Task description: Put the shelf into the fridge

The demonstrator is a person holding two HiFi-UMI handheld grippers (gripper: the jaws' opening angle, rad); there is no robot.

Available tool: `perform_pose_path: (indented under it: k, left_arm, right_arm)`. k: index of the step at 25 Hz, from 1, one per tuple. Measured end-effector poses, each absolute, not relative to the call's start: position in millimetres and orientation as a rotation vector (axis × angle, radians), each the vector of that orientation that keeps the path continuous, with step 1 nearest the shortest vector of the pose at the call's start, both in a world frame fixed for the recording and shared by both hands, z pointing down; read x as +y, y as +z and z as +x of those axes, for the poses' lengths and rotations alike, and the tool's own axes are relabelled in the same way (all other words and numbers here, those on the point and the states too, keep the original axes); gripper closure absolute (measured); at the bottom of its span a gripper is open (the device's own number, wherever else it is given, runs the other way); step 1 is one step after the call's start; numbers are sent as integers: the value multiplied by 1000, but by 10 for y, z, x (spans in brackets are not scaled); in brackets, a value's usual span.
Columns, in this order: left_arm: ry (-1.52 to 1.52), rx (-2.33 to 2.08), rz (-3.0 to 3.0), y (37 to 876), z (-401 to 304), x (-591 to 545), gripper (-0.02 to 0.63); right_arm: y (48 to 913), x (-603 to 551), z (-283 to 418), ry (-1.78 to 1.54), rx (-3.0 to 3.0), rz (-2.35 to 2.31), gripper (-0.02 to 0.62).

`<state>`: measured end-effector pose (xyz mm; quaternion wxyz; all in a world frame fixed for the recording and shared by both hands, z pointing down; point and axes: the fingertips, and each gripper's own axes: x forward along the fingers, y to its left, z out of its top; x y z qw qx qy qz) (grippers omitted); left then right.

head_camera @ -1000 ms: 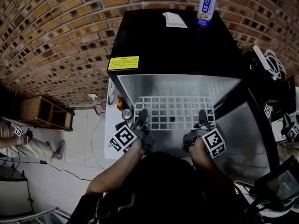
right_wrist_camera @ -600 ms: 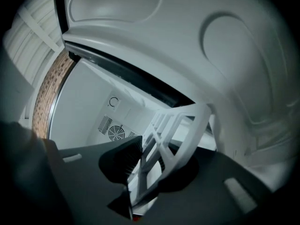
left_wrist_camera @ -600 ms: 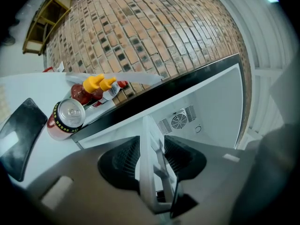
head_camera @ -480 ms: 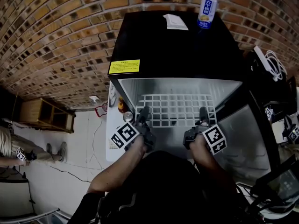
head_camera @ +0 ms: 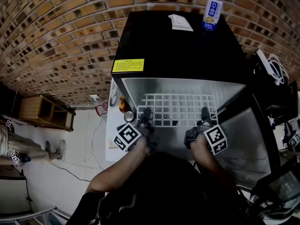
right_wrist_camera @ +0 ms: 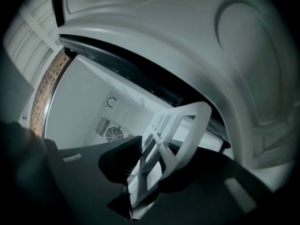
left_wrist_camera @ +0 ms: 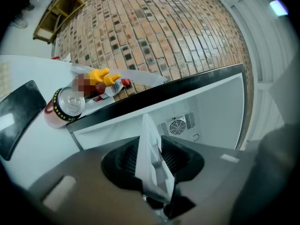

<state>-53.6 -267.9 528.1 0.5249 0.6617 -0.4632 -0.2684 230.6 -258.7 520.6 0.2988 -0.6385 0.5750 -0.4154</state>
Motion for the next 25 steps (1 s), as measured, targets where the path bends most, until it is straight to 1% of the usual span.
perform_pose_path:
  k: [2, 6, 25]
  left_arm:
    - [-641, -1107, 1596, 5272, -497, -2692, 498]
    - [-638, -1126, 1616, 5242, -396, -2769, 535]
    - [-694, -1216, 1617, 5271, -397, -3147, 534]
  right_arm:
    - [5211, -2618, 2305, -1103, 1527, -1690, 485]
    - [5222, -2730, 2302, -1113, 1520, -1681, 486]
    - [5287, -3111, 2317, -1145, 1488, -1651, 476]
